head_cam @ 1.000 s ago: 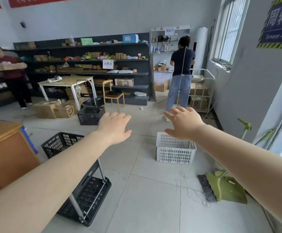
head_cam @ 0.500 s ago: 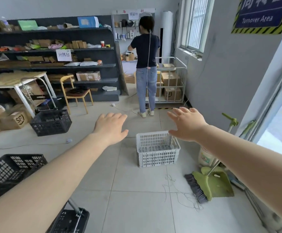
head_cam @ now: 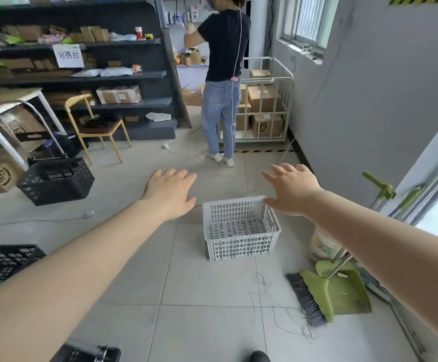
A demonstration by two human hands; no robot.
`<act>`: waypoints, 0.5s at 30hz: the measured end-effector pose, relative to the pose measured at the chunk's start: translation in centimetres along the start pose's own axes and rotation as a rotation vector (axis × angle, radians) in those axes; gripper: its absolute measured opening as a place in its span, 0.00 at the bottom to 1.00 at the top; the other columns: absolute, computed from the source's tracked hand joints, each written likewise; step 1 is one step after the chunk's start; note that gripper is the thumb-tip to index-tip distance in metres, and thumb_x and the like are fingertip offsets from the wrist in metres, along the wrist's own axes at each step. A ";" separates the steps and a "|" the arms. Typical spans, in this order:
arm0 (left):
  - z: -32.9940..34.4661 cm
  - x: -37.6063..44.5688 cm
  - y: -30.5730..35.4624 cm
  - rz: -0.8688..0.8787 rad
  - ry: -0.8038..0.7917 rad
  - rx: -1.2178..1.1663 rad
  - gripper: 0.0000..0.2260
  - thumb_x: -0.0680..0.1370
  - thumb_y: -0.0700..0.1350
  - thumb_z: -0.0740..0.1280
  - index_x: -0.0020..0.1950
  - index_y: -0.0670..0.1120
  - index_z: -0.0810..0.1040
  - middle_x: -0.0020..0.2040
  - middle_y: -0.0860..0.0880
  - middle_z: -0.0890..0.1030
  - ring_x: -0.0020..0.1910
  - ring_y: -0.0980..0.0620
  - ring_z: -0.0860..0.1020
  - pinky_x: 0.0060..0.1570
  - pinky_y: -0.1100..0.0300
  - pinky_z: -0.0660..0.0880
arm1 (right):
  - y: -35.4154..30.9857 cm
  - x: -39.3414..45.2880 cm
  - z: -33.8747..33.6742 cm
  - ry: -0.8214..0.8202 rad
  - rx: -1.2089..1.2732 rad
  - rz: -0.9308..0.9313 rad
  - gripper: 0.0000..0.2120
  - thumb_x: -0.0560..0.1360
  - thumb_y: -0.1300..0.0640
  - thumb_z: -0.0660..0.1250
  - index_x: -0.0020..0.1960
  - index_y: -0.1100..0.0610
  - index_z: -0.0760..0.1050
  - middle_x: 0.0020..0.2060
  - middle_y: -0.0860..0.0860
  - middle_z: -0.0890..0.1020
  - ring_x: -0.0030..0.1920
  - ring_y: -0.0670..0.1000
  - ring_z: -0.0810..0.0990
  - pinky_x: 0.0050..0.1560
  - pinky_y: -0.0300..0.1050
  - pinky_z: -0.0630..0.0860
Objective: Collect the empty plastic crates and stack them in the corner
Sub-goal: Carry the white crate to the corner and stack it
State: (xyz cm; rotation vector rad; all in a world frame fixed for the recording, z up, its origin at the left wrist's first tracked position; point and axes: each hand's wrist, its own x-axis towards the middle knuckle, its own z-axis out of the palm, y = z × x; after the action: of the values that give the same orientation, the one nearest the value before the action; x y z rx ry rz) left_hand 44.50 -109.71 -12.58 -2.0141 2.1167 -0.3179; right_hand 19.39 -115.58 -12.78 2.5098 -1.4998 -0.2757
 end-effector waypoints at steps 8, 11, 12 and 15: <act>3.3 9.5 -0.1 -0.084 -0.127 0.033 0.27 0.80 0.57 0.56 0.77 0.49 0.57 0.75 0.49 0.64 0.72 0.47 0.63 0.68 0.53 0.60 | 6.0 10.9 4.2 -0.065 0.054 -0.041 0.35 0.78 0.37 0.56 0.79 0.50 0.48 0.78 0.51 0.55 0.77 0.54 0.54 0.74 0.55 0.54; 4.5 12.8 0.3 -0.088 -0.160 0.005 0.26 0.80 0.56 0.56 0.76 0.49 0.58 0.74 0.49 0.65 0.72 0.47 0.64 0.68 0.53 0.62 | 7.5 13.9 5.6 -0.094 0.060 -0.050 0.35 0.78 0.37 0.56 0.79 0.50 0.48 0.78 0.51 0.55 0.76 0.53 0.54 0.74 0.54 0.54; 4.9 14.0 0.3 -0.086 -0.163 0.005 0.26 0.80 0.56 0.57 0.76 0.49 0.59 0.74 0.49 0.65 0.71 0.47 0.65 0.68 0.53 0.62 | 7.9 15.0 6.1 -0.101 0.057 -0.055 0.35 0.78 0.37 0.56 0.79 0.50 0.48 0.78 0.51 0.55 0.76 0.53 0.54 0.74 0.54 0.54; 6.3 18.3 0.0 -0.101 -0.179 -0.011 0.25 0.79 0.56 0.58 0.75 0.49 0.61 0.73 0.49 0.66 0.70 0.46 0.66 0.67 0.53 0.62 | 9.3 18.6 7.5 -0.120 0.064 -0.059 0.35 0.78 0.37 0.56 0.79 0.50 0.48 0.78 0.50 0.55 0.76 0.53 0.54 0.74 0.54 0.53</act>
State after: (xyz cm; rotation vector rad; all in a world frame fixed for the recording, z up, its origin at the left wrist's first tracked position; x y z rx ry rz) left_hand 45.42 -128.06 -18.61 -2.0753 1.9184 -0.1357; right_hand 18.28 -136.90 -18.49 2.6339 -1.5019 -0.4010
